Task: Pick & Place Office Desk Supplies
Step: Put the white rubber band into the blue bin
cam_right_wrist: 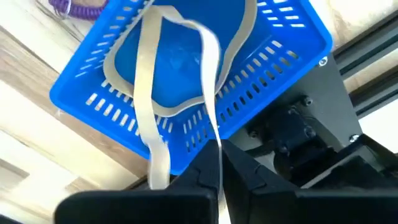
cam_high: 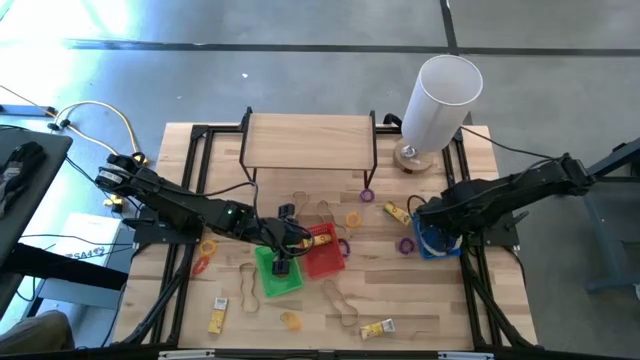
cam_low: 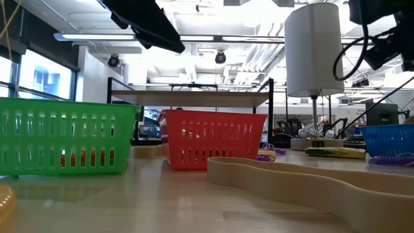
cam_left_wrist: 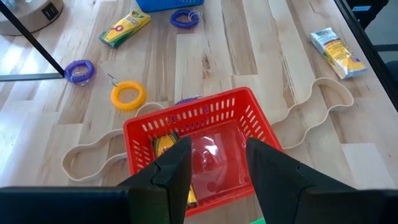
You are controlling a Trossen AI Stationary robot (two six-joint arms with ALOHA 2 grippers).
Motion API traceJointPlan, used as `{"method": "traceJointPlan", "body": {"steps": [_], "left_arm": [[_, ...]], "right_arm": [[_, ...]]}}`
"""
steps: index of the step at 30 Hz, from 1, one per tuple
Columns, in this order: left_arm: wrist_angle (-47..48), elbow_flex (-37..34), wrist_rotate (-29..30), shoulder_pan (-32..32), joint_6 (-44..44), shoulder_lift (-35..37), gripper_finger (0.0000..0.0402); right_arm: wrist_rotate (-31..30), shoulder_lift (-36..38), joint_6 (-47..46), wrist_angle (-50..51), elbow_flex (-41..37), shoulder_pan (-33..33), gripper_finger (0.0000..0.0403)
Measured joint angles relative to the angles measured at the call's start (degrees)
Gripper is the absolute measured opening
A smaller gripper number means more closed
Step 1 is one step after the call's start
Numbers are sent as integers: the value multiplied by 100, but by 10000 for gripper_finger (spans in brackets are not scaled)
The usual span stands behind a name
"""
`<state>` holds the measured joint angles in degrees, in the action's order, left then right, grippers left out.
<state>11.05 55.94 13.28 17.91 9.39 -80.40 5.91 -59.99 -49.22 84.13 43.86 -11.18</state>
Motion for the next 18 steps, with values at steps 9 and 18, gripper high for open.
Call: {"method": "traceJointPlan", "body": {"steps": [9,18], "left_arm": [[0,0,0,-1,0,0,145],[4,0,0,0,-2,0,145]], "right_arm": [[18,-647,181,-8,2,-4,2],[-80,-1256,1042,-68,65,-7,2]]}}
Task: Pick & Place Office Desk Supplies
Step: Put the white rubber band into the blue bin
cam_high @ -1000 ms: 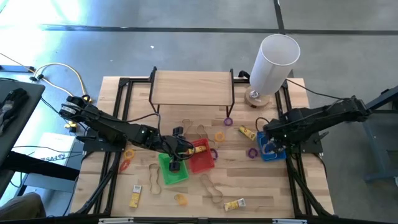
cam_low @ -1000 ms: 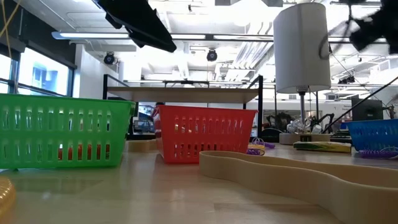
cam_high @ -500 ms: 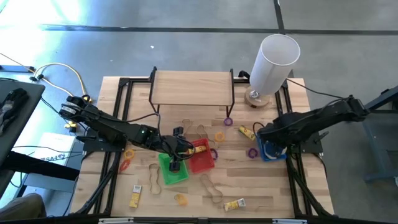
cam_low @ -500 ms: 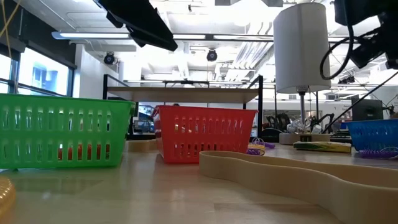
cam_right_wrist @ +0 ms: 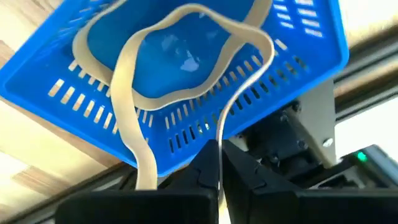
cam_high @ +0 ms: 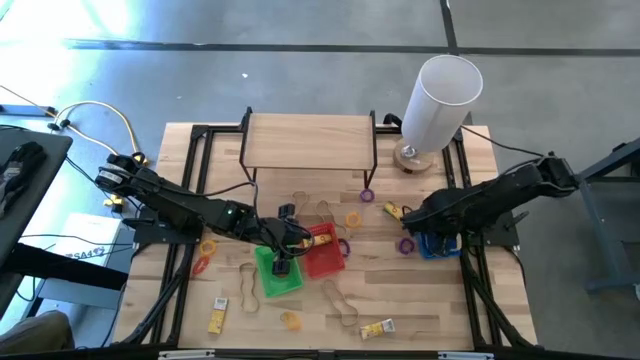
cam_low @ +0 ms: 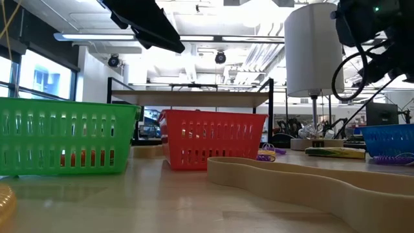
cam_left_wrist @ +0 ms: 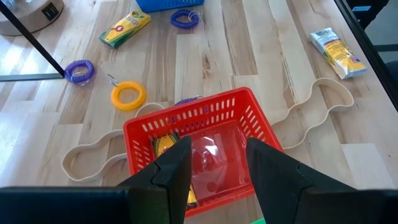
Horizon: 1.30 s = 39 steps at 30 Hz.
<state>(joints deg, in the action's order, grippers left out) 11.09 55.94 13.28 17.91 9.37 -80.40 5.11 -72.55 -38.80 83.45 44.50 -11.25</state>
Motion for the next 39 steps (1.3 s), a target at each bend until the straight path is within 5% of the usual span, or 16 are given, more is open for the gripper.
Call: {"method": "traceJointPlan", "body": {"steps": [7,22,39], "left_arm": [[2,0,2,-2,-5,0,145],[2,0,2,-2,-41,0,145],[4,0,2,0,55,0,145]], "right_arm": [[-358,-87,887,-677,23,0,2],[-960,-90,1313,-1230,-80,7,2],[-958,-449,-783,-1637,-152,0,2]]}}
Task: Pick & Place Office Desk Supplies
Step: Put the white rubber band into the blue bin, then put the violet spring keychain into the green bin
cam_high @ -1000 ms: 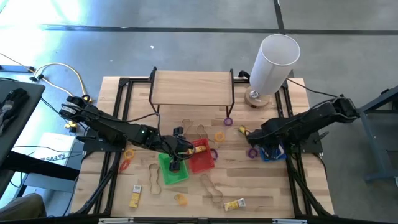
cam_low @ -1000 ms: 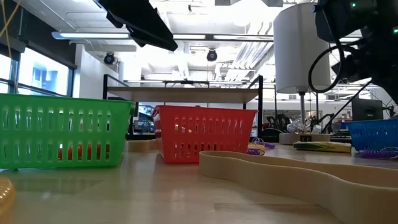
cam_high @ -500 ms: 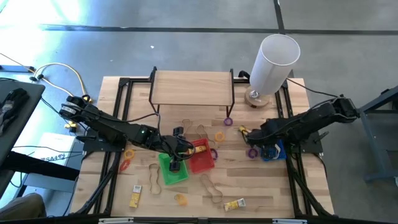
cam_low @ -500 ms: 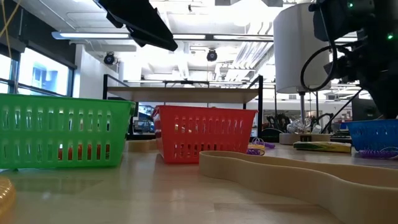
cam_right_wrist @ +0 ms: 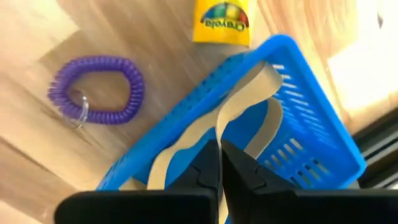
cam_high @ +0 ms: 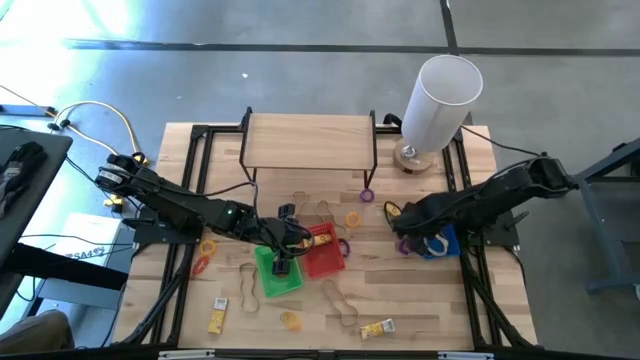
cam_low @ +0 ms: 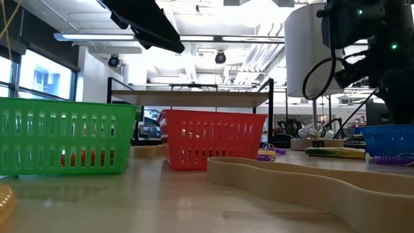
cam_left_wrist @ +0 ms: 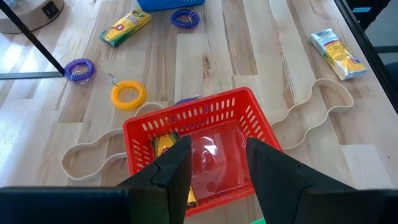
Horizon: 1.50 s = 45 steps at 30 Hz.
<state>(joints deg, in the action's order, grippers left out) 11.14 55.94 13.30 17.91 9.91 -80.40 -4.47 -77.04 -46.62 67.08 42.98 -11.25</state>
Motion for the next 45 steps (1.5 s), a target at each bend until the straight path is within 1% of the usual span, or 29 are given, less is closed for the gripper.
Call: {"method": "traceJointPlan", "body": {"steps": [6,10,19,23,27,32,35,38,43,45], "left_arm": [[25,0,0,0,42,0,145],[38,0,0,2,58,-1,145],[41,0,0,2,61,-2,145],[30,-68,-2,0,39,-2,145],[-56,-207,0,0,39,-2,145],[-155,-271,0,0,39,-2,145],[-208,-271,-1,0,39,-2,145],[-293,-271,0,0,7,-2,145],[-328,-271,0,0,-6,-2,145],[-332,-271,0,0,-6,-2,145]], "right_arm": [[57,-719,-421,-29,0,0,2],[200,-1059,-704,-32,0,2,2],[199,-1158,-726,-50,0,0,4],[198,-1158,-708,-42,2,0,25],[329,-1156,-665,25,2,0,63],[436,-1057,-654,229,3,7,119],[484,-884,-740,477,7,7,140],[387,-633,-731,624,9,4,148],[465,-46,-950,829,124,7,148],[480,139,-974,1084,233,5,148]]}}
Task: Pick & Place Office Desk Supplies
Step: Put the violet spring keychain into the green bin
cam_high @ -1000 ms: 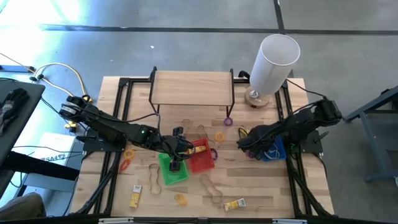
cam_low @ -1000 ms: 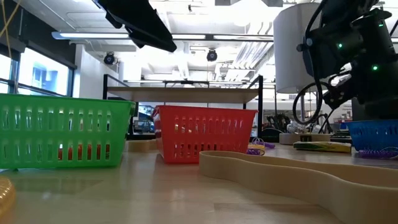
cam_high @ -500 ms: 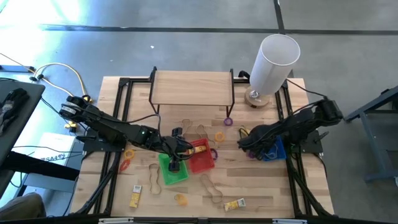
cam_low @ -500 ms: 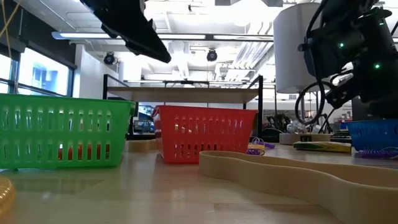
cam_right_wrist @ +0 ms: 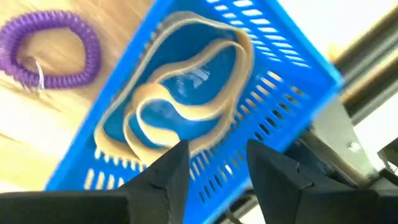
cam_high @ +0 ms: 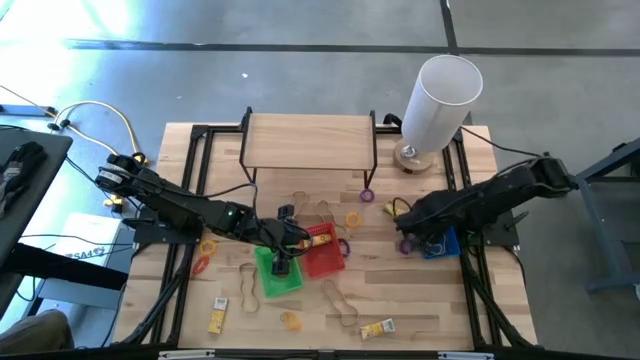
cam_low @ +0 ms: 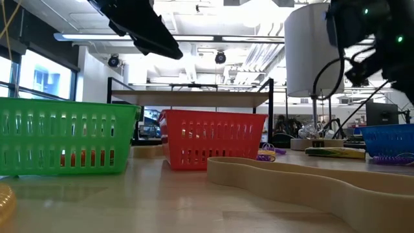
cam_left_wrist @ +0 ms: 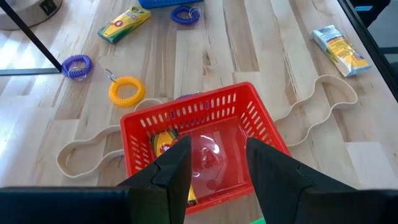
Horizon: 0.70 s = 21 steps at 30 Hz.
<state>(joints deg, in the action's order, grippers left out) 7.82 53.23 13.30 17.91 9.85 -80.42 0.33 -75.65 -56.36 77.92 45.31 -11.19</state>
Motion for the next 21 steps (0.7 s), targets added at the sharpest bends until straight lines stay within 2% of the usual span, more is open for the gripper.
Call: {"method": "traceJointPlan", "body": {"steps": [5,10,14,21], "left_arm": [[-29,0,0,0,0,0,145],[-53,0,0,0,4,0,145],[-70,0,0,0,4,0,145],[-66,0,0,0,8,0,145]], "right_arm": [[-18,421,-107,475,326,-5,148],[-23,754,119,449,741,-6,148],[1,904,696,-278,860,-221,148],[-16,724,1780,-2316,860,-682,148]]}}
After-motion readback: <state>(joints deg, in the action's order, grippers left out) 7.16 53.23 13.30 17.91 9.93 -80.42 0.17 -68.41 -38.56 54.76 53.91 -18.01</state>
